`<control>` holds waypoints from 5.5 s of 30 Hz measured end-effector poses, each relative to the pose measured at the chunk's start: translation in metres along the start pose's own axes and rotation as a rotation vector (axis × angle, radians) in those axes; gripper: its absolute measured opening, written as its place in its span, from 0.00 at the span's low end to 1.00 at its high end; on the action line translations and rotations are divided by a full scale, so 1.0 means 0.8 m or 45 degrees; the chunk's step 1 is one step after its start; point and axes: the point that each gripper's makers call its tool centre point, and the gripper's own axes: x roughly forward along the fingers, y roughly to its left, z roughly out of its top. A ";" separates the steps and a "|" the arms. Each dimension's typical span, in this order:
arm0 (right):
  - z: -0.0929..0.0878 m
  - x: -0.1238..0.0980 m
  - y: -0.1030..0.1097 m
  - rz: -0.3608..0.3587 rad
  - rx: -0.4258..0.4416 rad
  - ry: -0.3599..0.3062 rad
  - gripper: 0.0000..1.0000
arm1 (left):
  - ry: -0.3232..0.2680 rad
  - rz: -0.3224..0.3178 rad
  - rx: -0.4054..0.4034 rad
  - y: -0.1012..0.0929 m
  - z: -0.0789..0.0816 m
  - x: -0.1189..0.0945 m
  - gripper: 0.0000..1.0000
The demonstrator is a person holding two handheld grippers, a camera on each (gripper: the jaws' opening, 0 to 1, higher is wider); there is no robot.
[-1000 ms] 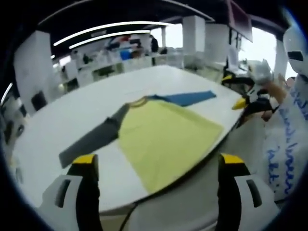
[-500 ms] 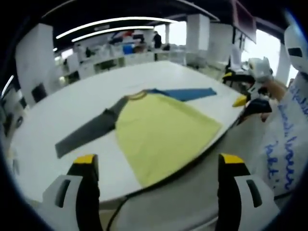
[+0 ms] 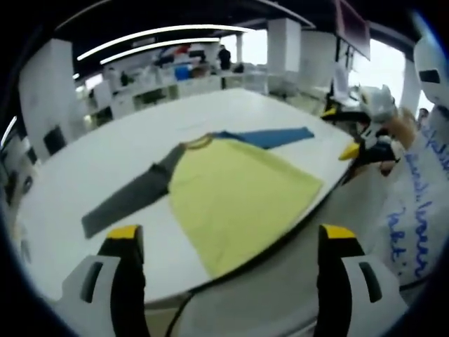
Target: Fold the garment on the visible template until the final outline fits inside the template.
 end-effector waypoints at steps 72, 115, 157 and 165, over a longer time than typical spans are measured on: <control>-0.049 0.019 -0.164 -0.281 0.188 -0.085 0.16 | 0.047 0.012 0.018 -0.004 0.001 -0.002 0.92; -0.163 0.050 -0.278 -0.492 0.413 0.065 0.01 | 0.078 0.039 0.010 0.003 0.001 -0.002 0.89; -0.224 0.055 -0.356 -0.665 0.490 0.223 0.23 | 0.121 0.043 0.016 0.010 0.005 0.006 0.86; -0.232 0.060 -0.366 -0.664 0.558 0.220 0.21 | 0.125 0.051 0.012 0.012 0.004 0.005 0.86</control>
